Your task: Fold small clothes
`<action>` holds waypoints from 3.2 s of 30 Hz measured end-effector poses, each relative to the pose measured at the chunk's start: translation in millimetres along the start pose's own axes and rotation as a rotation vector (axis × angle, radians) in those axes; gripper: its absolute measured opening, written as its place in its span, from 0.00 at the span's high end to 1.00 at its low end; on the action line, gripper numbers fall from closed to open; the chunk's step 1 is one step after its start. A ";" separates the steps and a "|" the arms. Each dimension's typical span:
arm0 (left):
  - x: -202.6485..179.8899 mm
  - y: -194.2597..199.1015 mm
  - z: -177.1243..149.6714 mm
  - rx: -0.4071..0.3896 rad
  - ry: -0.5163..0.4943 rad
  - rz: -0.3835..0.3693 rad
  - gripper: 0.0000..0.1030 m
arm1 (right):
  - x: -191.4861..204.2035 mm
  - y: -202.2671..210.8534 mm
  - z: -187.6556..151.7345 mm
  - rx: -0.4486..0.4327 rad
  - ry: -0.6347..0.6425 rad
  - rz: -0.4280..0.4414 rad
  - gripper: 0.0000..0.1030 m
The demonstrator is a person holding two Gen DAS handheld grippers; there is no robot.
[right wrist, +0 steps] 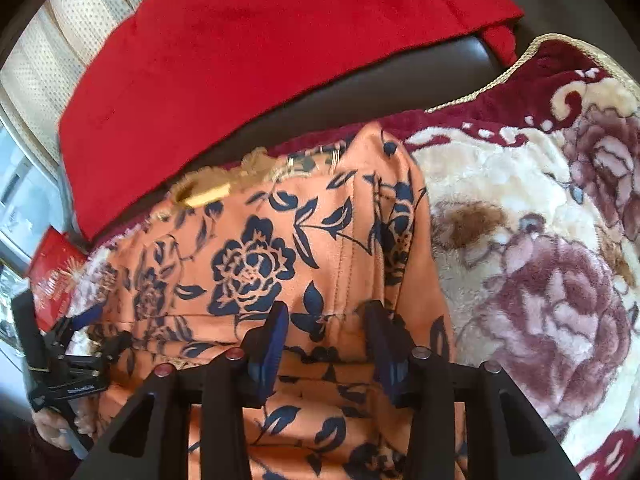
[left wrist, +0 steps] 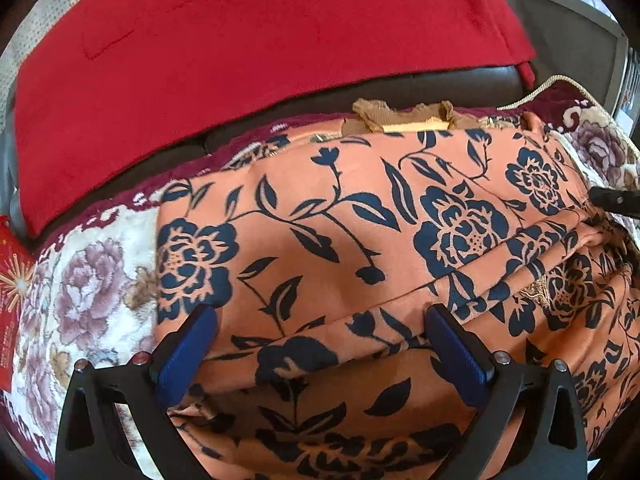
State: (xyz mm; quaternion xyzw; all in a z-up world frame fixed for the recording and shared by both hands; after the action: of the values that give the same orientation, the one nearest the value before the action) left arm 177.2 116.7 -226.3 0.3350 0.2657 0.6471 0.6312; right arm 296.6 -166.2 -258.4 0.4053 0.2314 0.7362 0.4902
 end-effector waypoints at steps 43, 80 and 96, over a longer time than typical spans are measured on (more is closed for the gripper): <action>52.3 111.0 -233.5 0.063 0.357 -0.317 0.60 | -61.9 122.6 -185.9 0.125 0.093 0.020 0.43; 169.8 122.8 2.3 -0.287 0.531 -0.496 0.98 | 0.8 145.1 10.9 -0.220 -0.133 0.451 0.92; 201.5 2.1 -18.6 -0.198 0.761 -0.366 0.28 | -129.1 -0.4 56.1 -0.247 -0.700 0.301 0.28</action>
State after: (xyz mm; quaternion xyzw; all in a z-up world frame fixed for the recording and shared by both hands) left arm 165.8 318.5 -216.7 -0.0422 0.4710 0.6241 0.6220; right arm 367.6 -286.6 -274.8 0.5991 -0.1019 0.6393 0.4712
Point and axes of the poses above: each gripper's, at about its wrist camera, not at the fingertips, and y roughly against the way its jaws point, x to its left, z to its top, the point moved 2 cm from there along -y, roughly the way its jaws point, and after that the axes turned 4 degrees about -x, right-handed, at the moved point
